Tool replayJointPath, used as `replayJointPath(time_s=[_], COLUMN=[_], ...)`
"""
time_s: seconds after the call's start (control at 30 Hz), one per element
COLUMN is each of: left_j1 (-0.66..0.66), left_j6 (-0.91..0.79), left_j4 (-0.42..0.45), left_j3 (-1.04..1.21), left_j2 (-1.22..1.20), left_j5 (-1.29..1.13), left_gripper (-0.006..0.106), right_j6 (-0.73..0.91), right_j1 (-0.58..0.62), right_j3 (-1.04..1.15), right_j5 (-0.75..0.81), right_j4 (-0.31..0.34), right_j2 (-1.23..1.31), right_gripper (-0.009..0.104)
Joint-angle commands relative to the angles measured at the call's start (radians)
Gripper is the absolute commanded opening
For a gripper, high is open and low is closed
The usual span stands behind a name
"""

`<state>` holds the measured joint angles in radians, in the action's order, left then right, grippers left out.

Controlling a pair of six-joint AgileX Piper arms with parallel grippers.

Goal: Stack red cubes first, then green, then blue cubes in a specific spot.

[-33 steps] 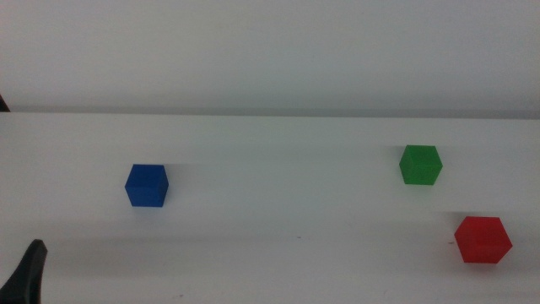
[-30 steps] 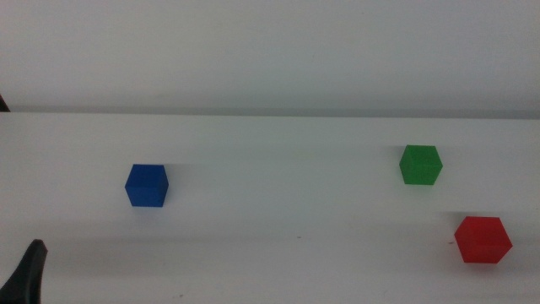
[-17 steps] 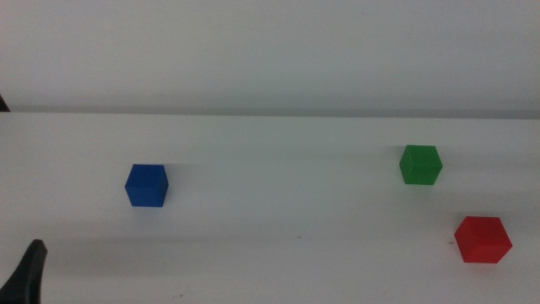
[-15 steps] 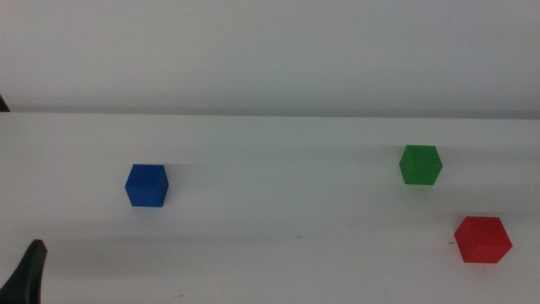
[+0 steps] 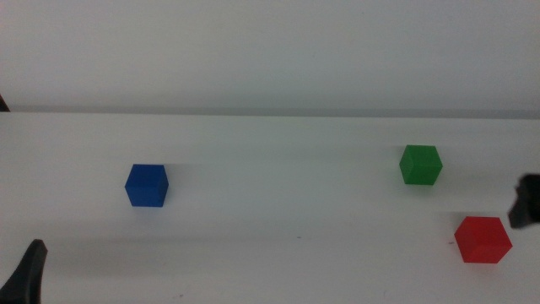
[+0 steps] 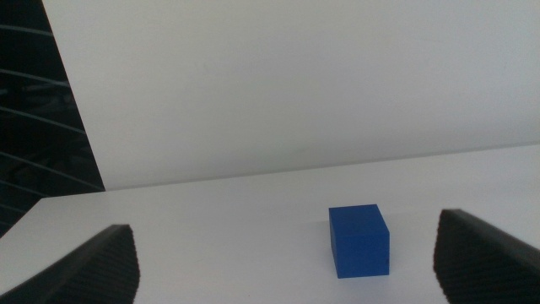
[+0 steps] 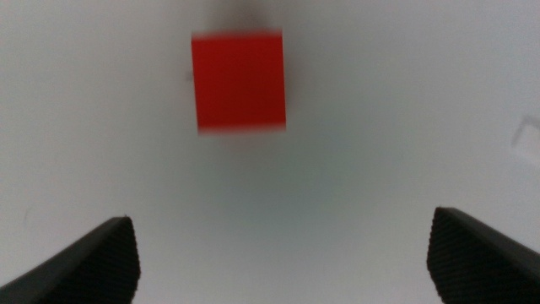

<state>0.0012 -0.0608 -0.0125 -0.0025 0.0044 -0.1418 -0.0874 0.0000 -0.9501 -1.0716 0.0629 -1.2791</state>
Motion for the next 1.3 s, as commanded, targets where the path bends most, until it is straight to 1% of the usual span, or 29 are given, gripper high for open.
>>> replayJointPath(time_s=[0.0,0.13,0.27,0.33,0.43,0.5,0.87,1.27], left_j1=[-0.002,-0.002,-0.002,-0.002,-0.002,-0.002,-0.002,-0.002], left_j6=[0.005,0.005,0.005,0.005,0.005,0.007,0.005,0.005], left_j4=[-0.002,-0.002,-0.002,-0.002,-0.002,-0.002,-0.002,-0.002], left_j3=[0.041,0.041,0.041,0.041,0.041,0.041,0.041,0.041], left_j2=[-0.042,-0.042,-0.042,-0.042,-0.042,-0.042,-0.042,-0.042], left_j5=[0.017,0.017,0.017,0.017,0.017,0.017,0.017,0.017], left_gripper=[0.094,0.094,0.094,0.094,0.094,0.094,0.094,0.094], right_j6=[0.016,0.040,0.043,0.043,0.046,0.050,0.050,0.050], right_j1=[-0.003,-0.003,-0.003,0.000,0.001,0.001,0.001,0.001], right_j3=[-0.080,-0.120,-0.120,-0.120,-0.120,-0.120,-0.120,-0.120], right_j5=[-0.005,0.034,0.086,0.111,0.141,0.148,0.180,0.191], right_j4=[0.008,0.006,0.006,0.000,-0.033,-0.042,-0.049,-0.051], right_j2=[-0.117,-0.254,-0.340,-0.366,-0.399,-0.419,-0.489,-0.546], right_gripper=[0.089,0.086,0.086,0.086,0.086,0.086,0.085,0.066])
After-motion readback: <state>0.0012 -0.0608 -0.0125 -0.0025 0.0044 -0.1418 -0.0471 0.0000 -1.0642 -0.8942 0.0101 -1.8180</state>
